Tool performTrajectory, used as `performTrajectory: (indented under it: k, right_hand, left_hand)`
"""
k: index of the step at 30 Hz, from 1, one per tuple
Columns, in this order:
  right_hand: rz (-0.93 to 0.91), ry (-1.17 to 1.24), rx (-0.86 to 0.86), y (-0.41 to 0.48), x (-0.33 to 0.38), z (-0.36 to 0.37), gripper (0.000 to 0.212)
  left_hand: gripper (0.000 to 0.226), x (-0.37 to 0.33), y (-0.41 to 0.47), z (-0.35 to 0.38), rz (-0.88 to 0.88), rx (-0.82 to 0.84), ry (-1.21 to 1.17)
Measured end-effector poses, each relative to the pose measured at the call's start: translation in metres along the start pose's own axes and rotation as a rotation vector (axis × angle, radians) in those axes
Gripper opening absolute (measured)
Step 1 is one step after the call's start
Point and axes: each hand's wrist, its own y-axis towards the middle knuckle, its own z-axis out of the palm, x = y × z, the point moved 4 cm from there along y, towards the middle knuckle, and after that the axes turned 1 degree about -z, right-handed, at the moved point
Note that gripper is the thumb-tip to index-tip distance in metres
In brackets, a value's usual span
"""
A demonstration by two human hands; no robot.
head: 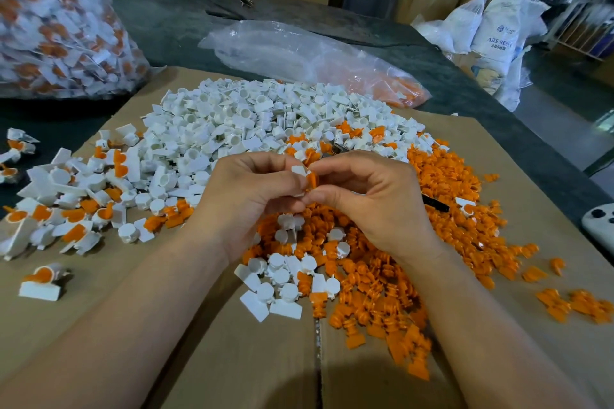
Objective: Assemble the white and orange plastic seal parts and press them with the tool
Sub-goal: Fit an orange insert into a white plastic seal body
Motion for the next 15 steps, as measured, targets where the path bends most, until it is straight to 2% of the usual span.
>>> performTrajectory:
  k: [3,9,15]
  right_hand:
    - [0.035,-0.024,0.005,0.000,0.000,-0.001,0.033]
    - [0.095,-0.131,-0.036,0.002,-0.004,-0.010,0.036]
    - [0.078,-0.153,-0.033,0.001,-0.003,-0.009,0.039]
  left_hand:
    - [0.010,-0.001,0.000,0.002,-0.049,0.013,-0.079]
    - [0.013,-0.001,0.001,0.001,-0.125,-0.018,-0.165]
    - [0.012,-0.001,0.000,0.001,-0.123,-0.014,-0.160]
